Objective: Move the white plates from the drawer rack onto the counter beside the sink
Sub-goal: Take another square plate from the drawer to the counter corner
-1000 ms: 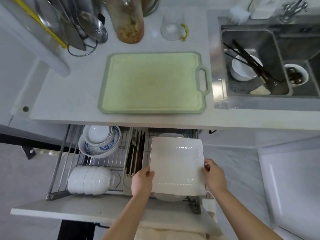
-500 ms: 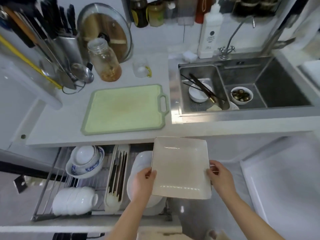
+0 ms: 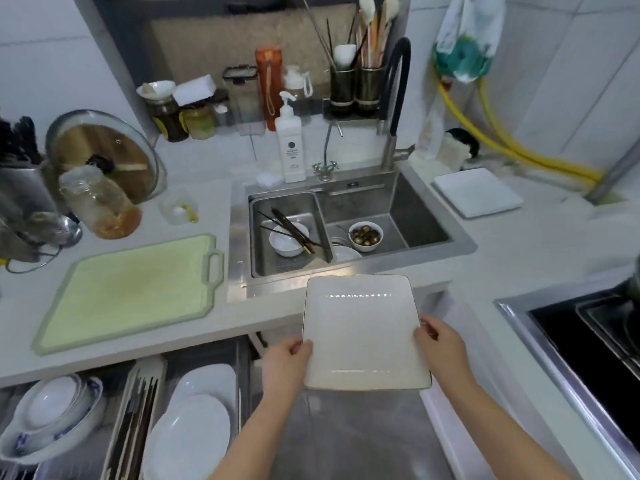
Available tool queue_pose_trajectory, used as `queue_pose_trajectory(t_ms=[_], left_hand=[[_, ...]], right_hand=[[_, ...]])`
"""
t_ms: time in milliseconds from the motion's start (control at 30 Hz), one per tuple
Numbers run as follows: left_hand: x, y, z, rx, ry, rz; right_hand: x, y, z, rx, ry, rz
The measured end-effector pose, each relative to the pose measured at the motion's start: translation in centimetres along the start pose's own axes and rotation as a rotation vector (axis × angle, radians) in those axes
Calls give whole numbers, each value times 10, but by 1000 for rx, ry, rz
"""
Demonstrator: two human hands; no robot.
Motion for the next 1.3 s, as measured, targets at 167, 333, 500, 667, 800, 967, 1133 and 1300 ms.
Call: queue_pose_trajectory(t_ms=[167, 333, 500, 667, 800, 967, 1133, 1300], left_hand=[[14, 65, 33, 48, -44, 146], [45, 115, 67, 87, -103, 235], [88, 158, 99, 84, -173, 296], [141, 200, 127, 109, -253, 326], [176, 233, 147, 146, -291, 372], [206, 265, 180, 111, -352, 349], [232, 297, 215, 151, -361, 358], [245, 321, 251, 216, -322, 315]], right_hand=[[28, -7, -47, 21, 79, 1], [59, -14, -79, 68, 160, 38], [94, -22, -103, 130, 274, 58], [133, -32, -111, 169, 319, 74], [154, -38, -117, 203, 379, 74], [184, -42, -129, 278, 403, 113], [223, -38, -151, 266, 411, 136], [255, -30, -173, 265, 400, 173]])
Point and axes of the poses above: each hand's wrist, its own x-axis towards the middle knuckle, its own z-axis out of the palm, y = z × x, the point moved 9 cm from there along x, towards the middle knuckle, and after that the axes turned 3 degrees about x, right-handed, at the moved point
